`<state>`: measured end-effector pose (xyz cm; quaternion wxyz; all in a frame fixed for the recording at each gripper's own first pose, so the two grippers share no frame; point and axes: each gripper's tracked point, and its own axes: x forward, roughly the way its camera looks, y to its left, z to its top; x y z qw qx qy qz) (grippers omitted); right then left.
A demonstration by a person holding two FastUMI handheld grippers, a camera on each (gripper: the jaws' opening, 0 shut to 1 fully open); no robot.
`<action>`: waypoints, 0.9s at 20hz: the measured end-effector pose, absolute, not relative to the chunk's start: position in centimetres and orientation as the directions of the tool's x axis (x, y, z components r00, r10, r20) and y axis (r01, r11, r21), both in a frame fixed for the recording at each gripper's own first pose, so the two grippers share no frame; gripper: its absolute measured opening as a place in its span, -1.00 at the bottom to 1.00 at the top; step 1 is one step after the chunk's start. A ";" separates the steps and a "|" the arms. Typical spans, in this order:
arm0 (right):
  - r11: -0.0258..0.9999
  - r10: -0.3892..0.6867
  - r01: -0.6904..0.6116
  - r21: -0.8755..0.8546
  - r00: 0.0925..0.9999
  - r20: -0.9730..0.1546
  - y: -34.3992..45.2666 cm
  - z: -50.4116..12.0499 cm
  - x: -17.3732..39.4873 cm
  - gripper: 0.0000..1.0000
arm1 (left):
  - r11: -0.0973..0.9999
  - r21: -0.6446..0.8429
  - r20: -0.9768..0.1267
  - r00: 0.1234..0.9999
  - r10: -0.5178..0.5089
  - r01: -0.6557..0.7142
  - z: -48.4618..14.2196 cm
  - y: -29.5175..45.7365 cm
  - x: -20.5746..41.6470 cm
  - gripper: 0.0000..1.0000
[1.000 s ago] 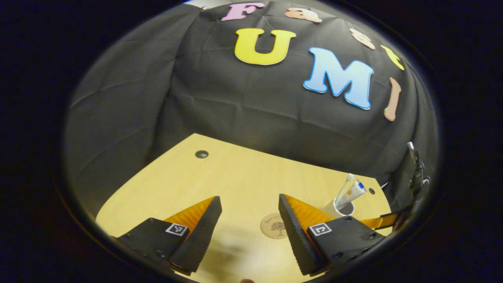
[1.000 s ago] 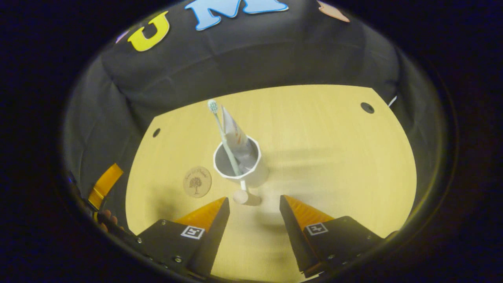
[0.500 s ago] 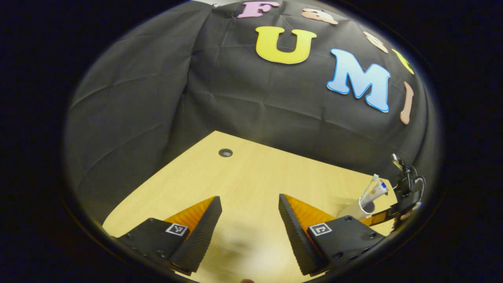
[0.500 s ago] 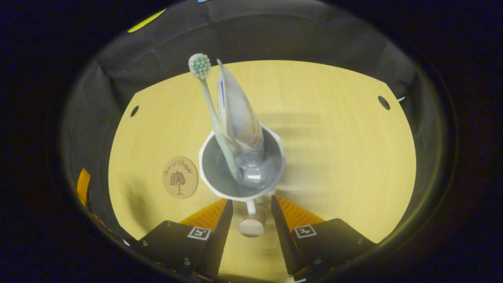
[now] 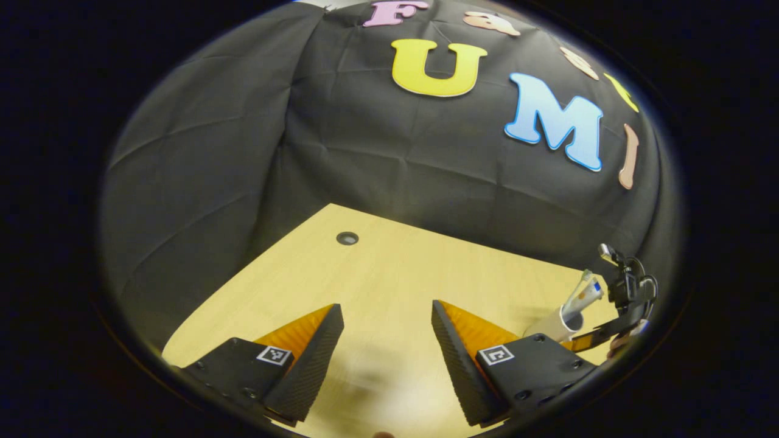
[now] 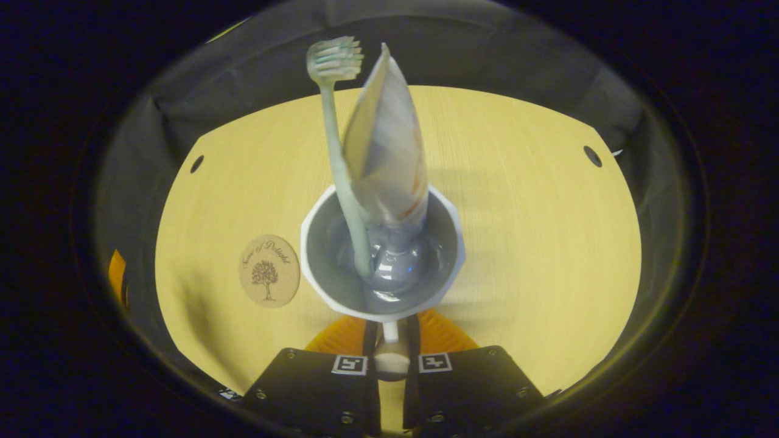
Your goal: Put the toothbrush and toothpaste on the desktop into the cup, then pick up the cup and place it on the coaster on the desktop.
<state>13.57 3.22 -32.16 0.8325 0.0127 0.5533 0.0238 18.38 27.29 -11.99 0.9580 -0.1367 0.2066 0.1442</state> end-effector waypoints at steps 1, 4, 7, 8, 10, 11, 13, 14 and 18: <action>0.998 0.058 -0.024 0.053 0.396 -0.916 3.3 -32.2 13.6 -0.68 | 0.921 -0.206 -0.433 0.874 0.218 -0.332 -11.8 27.3 18.3 1.00; 0.997 0.081 -0.044 0.069 0.407 -0.910 4.3 -31.7 13.2 -0.68 | 0.918 -0.214 -0.427 0.877 0.220 -0.334 -11.5 27.3 18.0 0.92; 0.994 0.106 -0.061 0.089 0.429 -0.897 5.8 -31.2 13.0 -0.69 | 0.911 -0.221 -0.427 0.874 0.230 -0.348 -11.3 27.8 17.1 0.92; 0.993 0.113 -0.065 0.094 0.442 -0.890 6.2 -30.9 13.0 -0.69 | 0.908 -0.222 -0.427 0.873 0.236 -0.355 -11.3 28.3 16.6 0.92; 0.991 0.133 -0.083 0.107 0.452 -0.882 7.7 -30.6 12.9 -0.69 | 0.902 -0.221 -0.426 0.869 0.253 -0.371 -11.3 29.3 15.4 0.92; 0.989 0.141 -0.095 0.110 0.453 -0.880 8.5 -30.6 12.7 -0.69 | 0.898 -0.221 -0.426 0.866 0.262 -0.381 -11.3 29.8 15.0 0.92; 0.986 0.155 -0.127 0.109 0.451 -0.879 9.7 -30.5 12.3 -0.69 | 0.889 -0.222 -0.429 0.859 0.279 -0.400 -11.2 30.7 13.9 0.92; 0.984 0.160 -0.143 0.106 0.448 -0.880 10.4 -30.5 12.2 -0.68 | 0.884 -0.225 -0.430 0.856 0.287 -0.409 -11.1 31.3 13.5 0.92; 0.974 0.186 -0.202 0.104 0.440 -0.878 13.7 -31.1 11.8 -0.69 | 0.869 -0.216 -0.428 0.843 0.326 -0.445 -10.8 33.5 11.5 0.92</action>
